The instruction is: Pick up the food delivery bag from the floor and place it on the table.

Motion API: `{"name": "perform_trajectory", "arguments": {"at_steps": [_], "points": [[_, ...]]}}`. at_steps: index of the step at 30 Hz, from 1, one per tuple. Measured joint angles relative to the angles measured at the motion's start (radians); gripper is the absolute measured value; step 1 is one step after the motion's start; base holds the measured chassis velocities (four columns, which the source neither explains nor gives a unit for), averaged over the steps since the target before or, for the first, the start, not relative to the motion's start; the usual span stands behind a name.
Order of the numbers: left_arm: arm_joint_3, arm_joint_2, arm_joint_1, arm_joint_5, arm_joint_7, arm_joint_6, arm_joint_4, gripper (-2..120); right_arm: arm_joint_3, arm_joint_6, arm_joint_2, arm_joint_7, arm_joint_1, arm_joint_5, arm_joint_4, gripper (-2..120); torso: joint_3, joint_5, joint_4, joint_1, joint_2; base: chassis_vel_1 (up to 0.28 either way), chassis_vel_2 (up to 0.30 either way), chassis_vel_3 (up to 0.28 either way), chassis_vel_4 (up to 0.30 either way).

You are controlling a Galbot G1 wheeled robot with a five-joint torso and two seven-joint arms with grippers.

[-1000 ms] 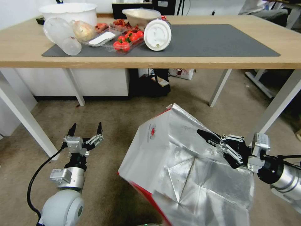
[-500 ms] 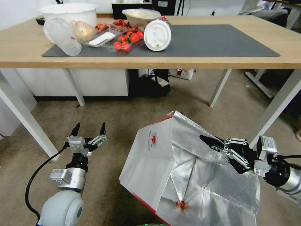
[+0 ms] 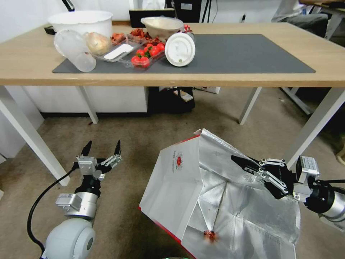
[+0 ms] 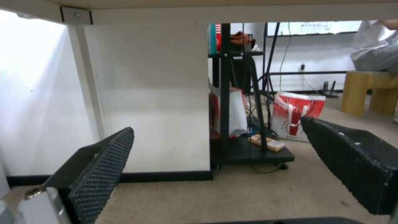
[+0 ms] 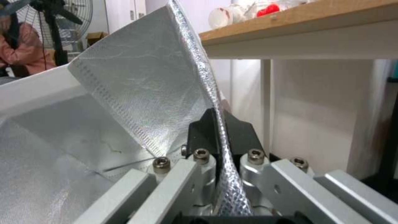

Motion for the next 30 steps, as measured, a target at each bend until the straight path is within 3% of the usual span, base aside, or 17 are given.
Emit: {"name": "perform_trajectory", "arguments": {"at_steps": [22, 30], "points": [[-0.003, 0.0, 0.016, 0.03, 0.002, 0.003, -0.014, 100, 0.005, -0.002, -0.013, 0.02, -0.003, 0.007, -0.009, 0, 0.069, 0.0001, 0.0, 0.016, 0.085, 0.0, 0.0, 0.0, 0.0], [-0.003, 0.004, 0.021, 0.042, 0.0, 0.036, -0.023, 100, 0.005, -0.001, -0.004, 0.021, -0.007, 0.002, -0.009, 0, 0.094, 0.0, -0.0001, 0.023, 0.117, 0.0, 0.0, 0.0, 0.0]]}}
